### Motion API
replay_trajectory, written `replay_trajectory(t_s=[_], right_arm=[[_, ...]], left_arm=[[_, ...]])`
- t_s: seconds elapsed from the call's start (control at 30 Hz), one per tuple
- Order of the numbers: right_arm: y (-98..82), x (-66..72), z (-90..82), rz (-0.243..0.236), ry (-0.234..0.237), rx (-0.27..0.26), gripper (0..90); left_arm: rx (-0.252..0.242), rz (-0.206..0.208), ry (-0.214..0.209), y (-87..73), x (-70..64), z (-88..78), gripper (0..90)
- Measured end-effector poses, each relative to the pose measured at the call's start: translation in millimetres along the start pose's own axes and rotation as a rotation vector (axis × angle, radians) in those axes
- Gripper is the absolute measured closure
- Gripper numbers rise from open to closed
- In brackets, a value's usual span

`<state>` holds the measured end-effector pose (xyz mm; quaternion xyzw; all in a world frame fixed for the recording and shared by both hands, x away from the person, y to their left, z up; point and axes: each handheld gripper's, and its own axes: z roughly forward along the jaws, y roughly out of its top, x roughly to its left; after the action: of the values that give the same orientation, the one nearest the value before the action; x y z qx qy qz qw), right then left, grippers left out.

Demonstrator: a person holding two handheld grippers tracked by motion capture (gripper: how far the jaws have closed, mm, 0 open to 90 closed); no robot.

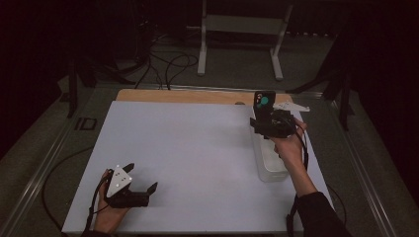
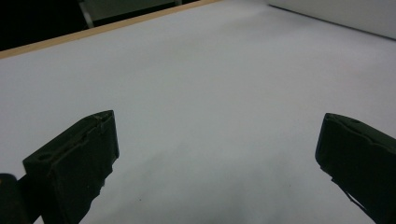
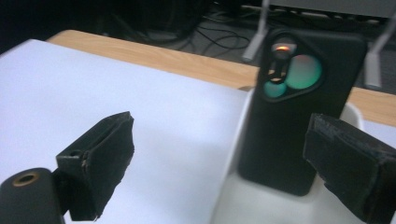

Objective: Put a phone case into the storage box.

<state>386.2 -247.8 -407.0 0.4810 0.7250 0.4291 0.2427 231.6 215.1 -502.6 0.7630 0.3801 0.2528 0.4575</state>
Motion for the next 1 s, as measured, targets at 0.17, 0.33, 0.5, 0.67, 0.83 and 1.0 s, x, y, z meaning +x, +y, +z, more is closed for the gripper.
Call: replay_trajectory(t_s=[0.17, 0.33, 0.5, 0.67, 0.83, 1.0], right_arm=[[-7.5, 6.0, -10.1, -0.011, 0.024, -0.011, 8.3], [-23.8, 13.8, -31.9, -0.017, 0.077, -0.037, 8.3], [-39.2, 17.4, -45.3, -0.030, 0.097, -0.050, 8.3], [-48.4, 17.1, -52.9, -0.037, 0.110, -0.069, 8.3], [-61.2, 17.3, -64.0, -0.061, 0.110, -0.099, 8.3], [-75.2, 16.6, -73.3, -0.066, 0.115, -0.119, 8.3]], left_arm=[[0.002, 0.001, 0.000, 0.0, 0.1, 0.1, 0.2], [0.003, 0.001, 0.001, -0.1, -0.2, 0.5, 0.2], [0.002, 0.000, 0.001, -0.1, -0.4, 0.5, 0.2], [0.002, -0.001, 0.001, 0.0, -0.3, 0.6, 0.2], [-0.001, -0.005, 0.000, 0.1, 0.0, 0.7, 0.1], [-0.001, -0.005, -0.001, 0.1, 0.1, 0.7, 0.2]])
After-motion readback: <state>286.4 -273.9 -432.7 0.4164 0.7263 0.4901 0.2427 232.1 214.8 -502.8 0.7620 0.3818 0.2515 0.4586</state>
